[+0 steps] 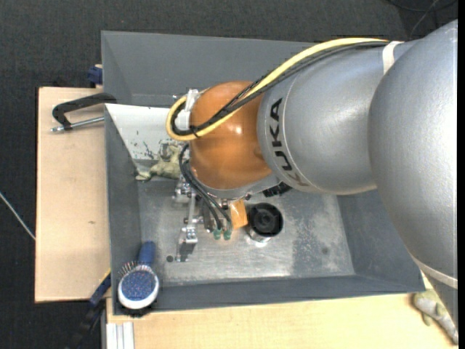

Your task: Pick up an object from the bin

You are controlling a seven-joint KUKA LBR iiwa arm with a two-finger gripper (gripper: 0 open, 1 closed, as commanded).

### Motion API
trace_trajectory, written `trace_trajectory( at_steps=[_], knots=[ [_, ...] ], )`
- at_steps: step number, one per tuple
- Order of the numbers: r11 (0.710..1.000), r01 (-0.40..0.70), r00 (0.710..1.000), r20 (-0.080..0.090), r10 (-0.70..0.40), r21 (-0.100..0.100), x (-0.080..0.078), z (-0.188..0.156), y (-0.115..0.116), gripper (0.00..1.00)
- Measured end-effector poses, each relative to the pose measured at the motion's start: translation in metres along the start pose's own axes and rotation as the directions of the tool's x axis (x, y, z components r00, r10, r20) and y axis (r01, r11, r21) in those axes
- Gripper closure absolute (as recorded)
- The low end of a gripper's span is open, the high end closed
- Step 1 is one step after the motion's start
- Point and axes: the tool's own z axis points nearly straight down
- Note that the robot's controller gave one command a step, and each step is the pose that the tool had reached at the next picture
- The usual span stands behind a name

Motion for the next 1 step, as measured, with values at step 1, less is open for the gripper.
trace_trajectory(
  at_steps=[1],
  knots=[
    [0.992,0.129,0.992,-0.002,-0.129,0.005,-0.0058,0.0336,-0.1152,0.0]
  ],
)
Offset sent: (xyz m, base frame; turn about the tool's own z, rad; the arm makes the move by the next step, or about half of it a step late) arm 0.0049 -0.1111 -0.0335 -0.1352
